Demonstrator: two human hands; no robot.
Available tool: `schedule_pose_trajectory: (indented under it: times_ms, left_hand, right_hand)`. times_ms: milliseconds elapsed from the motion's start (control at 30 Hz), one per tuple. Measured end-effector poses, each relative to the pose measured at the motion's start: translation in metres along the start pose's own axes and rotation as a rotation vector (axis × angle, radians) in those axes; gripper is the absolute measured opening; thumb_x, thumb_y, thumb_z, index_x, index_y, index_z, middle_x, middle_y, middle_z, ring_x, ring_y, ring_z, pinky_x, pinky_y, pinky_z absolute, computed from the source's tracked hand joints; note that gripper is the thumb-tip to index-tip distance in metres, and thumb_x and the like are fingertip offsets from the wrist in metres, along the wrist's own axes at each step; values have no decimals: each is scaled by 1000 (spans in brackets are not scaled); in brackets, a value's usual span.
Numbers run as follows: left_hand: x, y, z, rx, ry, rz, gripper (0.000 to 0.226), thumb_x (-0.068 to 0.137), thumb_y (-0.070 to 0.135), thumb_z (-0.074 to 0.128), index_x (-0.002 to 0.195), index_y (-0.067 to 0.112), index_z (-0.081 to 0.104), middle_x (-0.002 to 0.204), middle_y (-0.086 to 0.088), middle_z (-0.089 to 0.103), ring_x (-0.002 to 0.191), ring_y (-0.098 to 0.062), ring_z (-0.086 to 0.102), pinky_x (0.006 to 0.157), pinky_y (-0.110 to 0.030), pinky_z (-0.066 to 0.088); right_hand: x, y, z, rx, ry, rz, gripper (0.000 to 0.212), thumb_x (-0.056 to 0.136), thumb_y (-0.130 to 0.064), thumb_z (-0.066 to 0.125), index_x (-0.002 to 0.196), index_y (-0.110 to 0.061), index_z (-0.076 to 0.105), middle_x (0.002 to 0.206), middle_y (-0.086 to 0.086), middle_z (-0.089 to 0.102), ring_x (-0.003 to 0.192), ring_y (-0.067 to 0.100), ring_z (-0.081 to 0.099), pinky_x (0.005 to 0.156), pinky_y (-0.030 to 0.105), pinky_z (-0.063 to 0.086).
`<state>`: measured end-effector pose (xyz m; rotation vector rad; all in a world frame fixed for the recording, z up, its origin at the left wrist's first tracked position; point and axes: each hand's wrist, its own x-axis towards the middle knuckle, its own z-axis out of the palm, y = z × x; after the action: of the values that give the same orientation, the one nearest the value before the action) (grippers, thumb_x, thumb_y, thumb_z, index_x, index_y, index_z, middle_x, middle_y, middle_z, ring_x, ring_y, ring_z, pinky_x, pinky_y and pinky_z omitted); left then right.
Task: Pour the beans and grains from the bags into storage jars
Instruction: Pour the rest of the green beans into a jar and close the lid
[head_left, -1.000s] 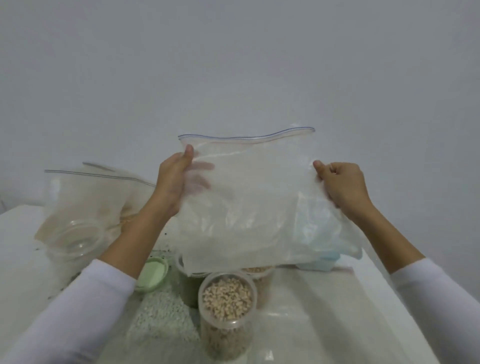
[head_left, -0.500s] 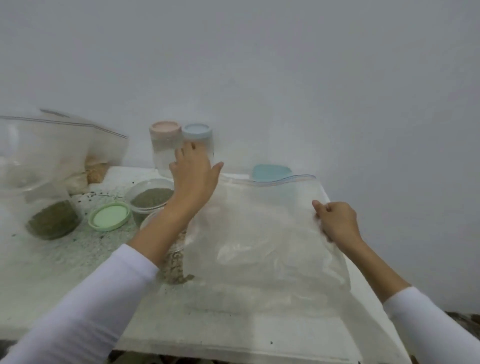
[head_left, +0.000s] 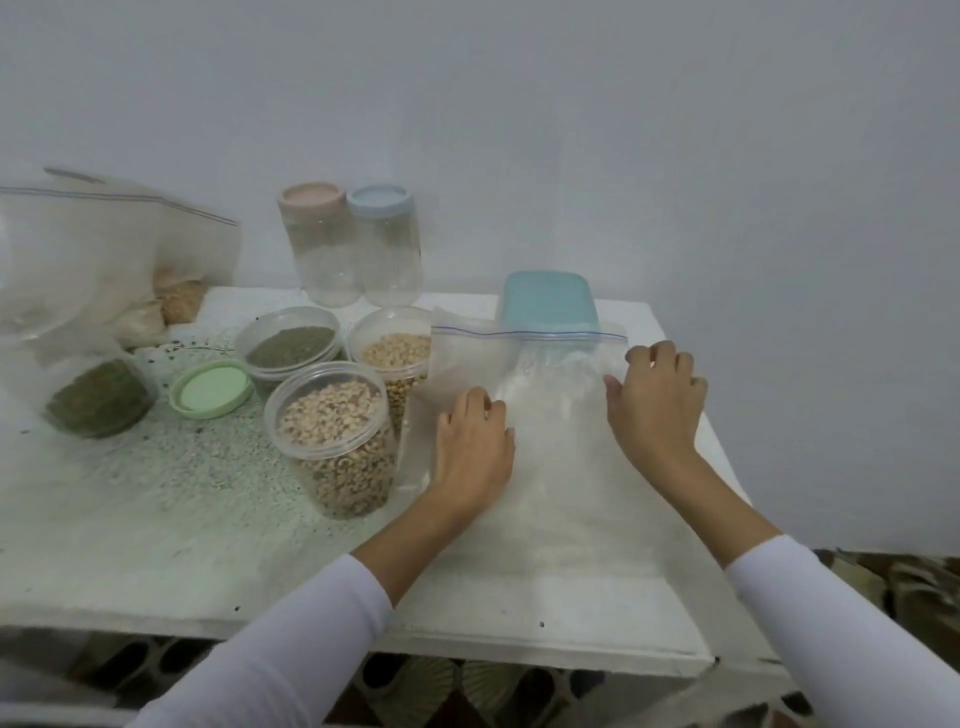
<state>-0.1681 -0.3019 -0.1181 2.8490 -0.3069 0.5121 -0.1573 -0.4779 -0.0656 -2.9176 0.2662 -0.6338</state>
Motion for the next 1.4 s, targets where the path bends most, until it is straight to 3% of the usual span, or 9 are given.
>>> schedule_pose_trajectory:
  times_ms: [167, 233, 467, 633, 733, 833, 1000, 1233, 1400]
  left_hand:
    - [-7, 3, 11, 45, -86, -49, 31, 64, 26, 80, 89, 13, 67, 97, -9, 62, 85, -27, 62, 63, -34, 48]
    - [-10, 1, 16, -40, -87, -84, 34, 74, 24, 74, 104, 11, 65, 119, -14, 57, 107, -32, 58, 79, -39, 48]
    - [-12, -3, 22, -49, -142, -124, 61, 93, 38, 38, 149, 15, 26, 160, -9, -9, 146, -28, 8, 111, -40, 22]
    - [-6, -4, 17, -26, -386, -156, 63, 98, 37, 32, 152, 13, 11, 160, -11, -12, 148, -24, -4, 118, -40, 2]
    - [8, 7, 0, 11, -480, -171, 55, 99, 28, 37, 147, 6, 23, 158, -18, 7, 146, -30, 9, 116, -40, 14]
    - [19, 26, -12, 89, -374, -110, 34, 101, 24, 37, 129, 6, 46, 136, -14, 44, 128, -30, 41, 97, -37, 38]
    - [42, 33, 2, -13, 13, 56, 26, 89, 22, 61, 107, 3, 62, 112, -17, 59, 107, -37, 55, 77, -42, 45]
    - [44, 27, 36, 45, -368, -33, 76, 88, 69, 19, 150, 24, 19, 159, -10, 3, 146, -30, 0, 115, -55, 5]
    - [55, 26, 32, 99, -453, -25, 69, 91, 66, 32, 148, 29, 22, 158, -11, 8, 143, -33, 9, 111, -56, 14]
  right_hand:
    - [-9, -32, 7, 104, -277, -129, 43, 100, -36, 40, 132, -8, 48, 145, 12, 38, 132, 31, 32, 105, 43, 27]
    - [-15, -30, 24, 3, -409, -162, 54, 101, -44, 31, 143, -12, 35, 158, 9, 17, 144, 30, 14, 114, 50, 12]
    - [-40, 1, 61, 12, -498, -148, 65, 96, -60, 18, 153, -31, 4, 160, 2, -11, 146, 29, -12, 116, 52, -6]
    - [-39, 3, 61, 17, -556, -129, 66, 95, -62, 20, 152, -33, 5, 161, 4, -8, 146, 32, -9, 116, 53, -4]
    - [-23, -1, 48, -95, -615, -167, 64, 93, -62, 28, 148, -31, 20, 159, 7, 9, 143, 36, 10, 113, 57, 6]
    - [5, -5, 29, -106, -632, -160, 43, 95, -49, 41, 130, -25, 49, 141, 8, 42, 129, 33, 37, 106, 48, 24]
    - [48, -13, 14, 22, -100, -217, 20, 91, -7, 47, 102, -4, 64, 104, 13, 60, 100, 34, 50, 67, 33, 30]
    - [93, -13, 40, -59, -228, -518, 37, 89, -12, 54, 126, -15, 52, 133, 2, 52, 127, 24, 41, 106, 40, 24]
    - [109, -13, 47, -160, -259, -613, 35, 91, -22, 58, 125, -16, 53, 125, 3, 58, 114, 26, 53, 93, 36, 34]
